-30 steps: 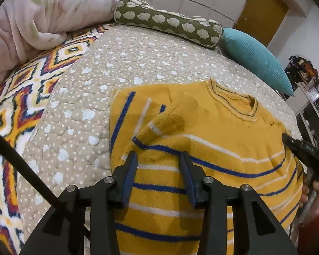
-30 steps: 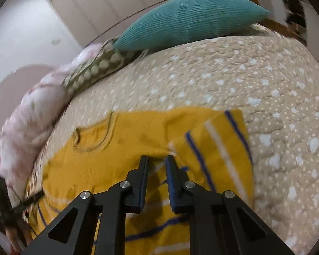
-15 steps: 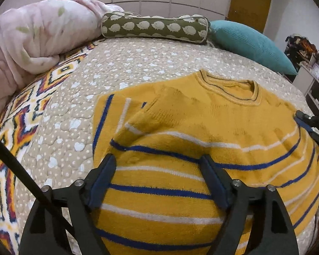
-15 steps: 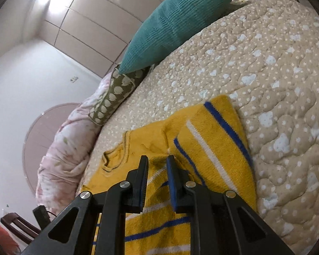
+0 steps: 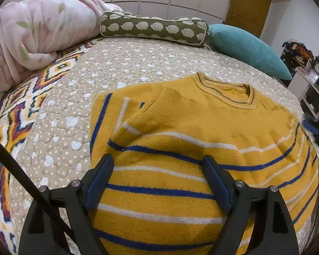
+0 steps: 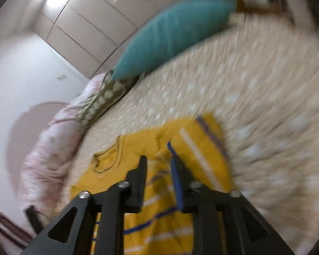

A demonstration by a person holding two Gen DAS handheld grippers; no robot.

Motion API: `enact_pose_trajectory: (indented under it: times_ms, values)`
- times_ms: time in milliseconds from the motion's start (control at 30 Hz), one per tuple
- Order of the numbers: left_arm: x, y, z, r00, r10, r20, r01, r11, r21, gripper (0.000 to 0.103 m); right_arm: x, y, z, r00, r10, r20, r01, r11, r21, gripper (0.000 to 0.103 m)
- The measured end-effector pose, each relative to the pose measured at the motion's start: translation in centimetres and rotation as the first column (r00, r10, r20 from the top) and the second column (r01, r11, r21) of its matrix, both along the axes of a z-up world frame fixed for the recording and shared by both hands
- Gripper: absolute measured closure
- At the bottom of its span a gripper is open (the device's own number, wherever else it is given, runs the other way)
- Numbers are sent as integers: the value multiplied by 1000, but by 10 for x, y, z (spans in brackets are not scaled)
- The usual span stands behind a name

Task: Fold small clothes

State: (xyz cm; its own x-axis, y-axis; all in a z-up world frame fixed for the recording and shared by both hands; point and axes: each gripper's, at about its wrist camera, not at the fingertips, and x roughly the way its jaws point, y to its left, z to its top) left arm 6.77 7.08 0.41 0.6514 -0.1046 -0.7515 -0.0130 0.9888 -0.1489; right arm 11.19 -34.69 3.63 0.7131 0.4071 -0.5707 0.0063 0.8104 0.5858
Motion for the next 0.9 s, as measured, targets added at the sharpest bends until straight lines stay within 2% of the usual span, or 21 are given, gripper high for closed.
enact_pose_trajectory:
  times_ms: [67, 133, 200, 267, 300, 367, 433, 567, 700, 833, 900]
  values:
    - [-1, 0, 0, 1000, -6, 3, 6, 1000, -10, 16, -22, -2, 27, 998, -32, 54, 35, 997, -66, 69]
    - [-1, 0, 0, 1000, -8, 4, 8, 1000, -14, 15, -37, -3, 43, 998, -38, 42, 43, 993, -111, 56]
    - [-2, 1, 1, 1000, -7, 6, 7, 1000, -10, 15, -45, 1, 47, 1000, 19, -3, -20, 991, -134, 50]
    - [-1, 0, 5, 1000, -14, -9, 14, 1000, -4, 16, -49, 13, 45, 995, 79, -53, -88, 975, -204, 50]
    - [-1, -1, 9, 1000, -23, -19, 23, 1000, -4, 20, -52, 21, 43, 993, 100, -63, -113, 963, -247, 50]
    - [-9, -2, 26, 999, -36, -11, 36, 999, -5, 23, -58, 40, 38, 985, 154, -72, -169, 933, -319, 56]
    - [-25, -1, 48, 999, -18, 26, 18, 1000, -9, 23, -60, 53, 33, 977, 197, -75, -211, 922, -325, 64]
    - [-55, 0, 67, 999, 17, 39, -15, 999, -38, 23, -58, 59, 12, 977, 190, -95, -211, 923, -322, 66]
    - [-79, -4, 51, 999, 43, -20, -44, 999, -31, 23, -68, 46, -8, 980, 154, -123, -189, 910, -369, 76]
    - [-88, -8, 10, 988, 73, -134, -73, 997, 3, 23, -80, 56, -4, 977, 168, -132, -212, 838, -503, 76]
    - [-95, -7, 5, 990, 89, -108, -88, 996, 12, 23, -84, 63, 7, 977, 170, -126, -211, 817, -537, 73]
